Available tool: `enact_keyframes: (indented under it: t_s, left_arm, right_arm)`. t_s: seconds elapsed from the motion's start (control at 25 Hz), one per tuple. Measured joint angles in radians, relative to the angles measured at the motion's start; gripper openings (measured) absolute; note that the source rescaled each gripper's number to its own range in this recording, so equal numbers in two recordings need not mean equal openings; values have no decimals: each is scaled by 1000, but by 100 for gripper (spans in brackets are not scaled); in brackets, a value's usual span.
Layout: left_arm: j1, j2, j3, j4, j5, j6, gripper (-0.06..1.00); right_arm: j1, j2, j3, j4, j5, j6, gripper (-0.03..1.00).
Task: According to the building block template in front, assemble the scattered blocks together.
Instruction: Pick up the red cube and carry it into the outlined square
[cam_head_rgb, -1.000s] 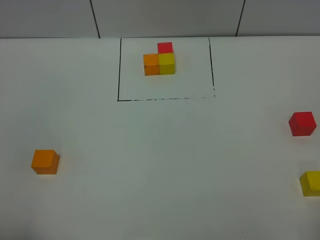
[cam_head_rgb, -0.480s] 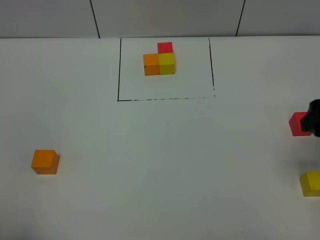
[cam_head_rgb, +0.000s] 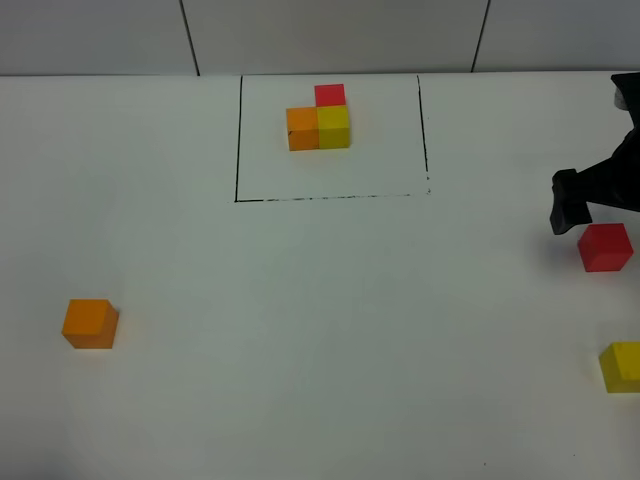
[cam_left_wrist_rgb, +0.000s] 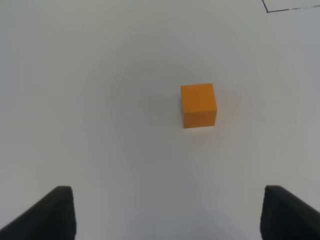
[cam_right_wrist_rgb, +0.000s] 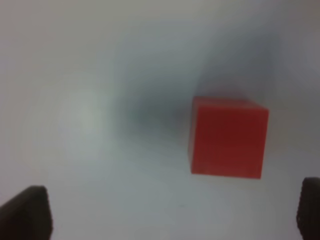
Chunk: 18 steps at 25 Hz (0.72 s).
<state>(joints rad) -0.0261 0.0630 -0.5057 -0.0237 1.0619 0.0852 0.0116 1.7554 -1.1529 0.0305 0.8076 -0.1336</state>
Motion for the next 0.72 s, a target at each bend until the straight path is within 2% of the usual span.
enact_keyframes:
  t_s: [0.4,0.72]
  left_arm:
    - [0,0,0,0,0,0,72]
    - [0,0,0,0,0,0,73]
  right_arm:
    - [-74,124,-11,-4,-57,-49,100]
    - [-86,174,-12,12,-104,-84,100]
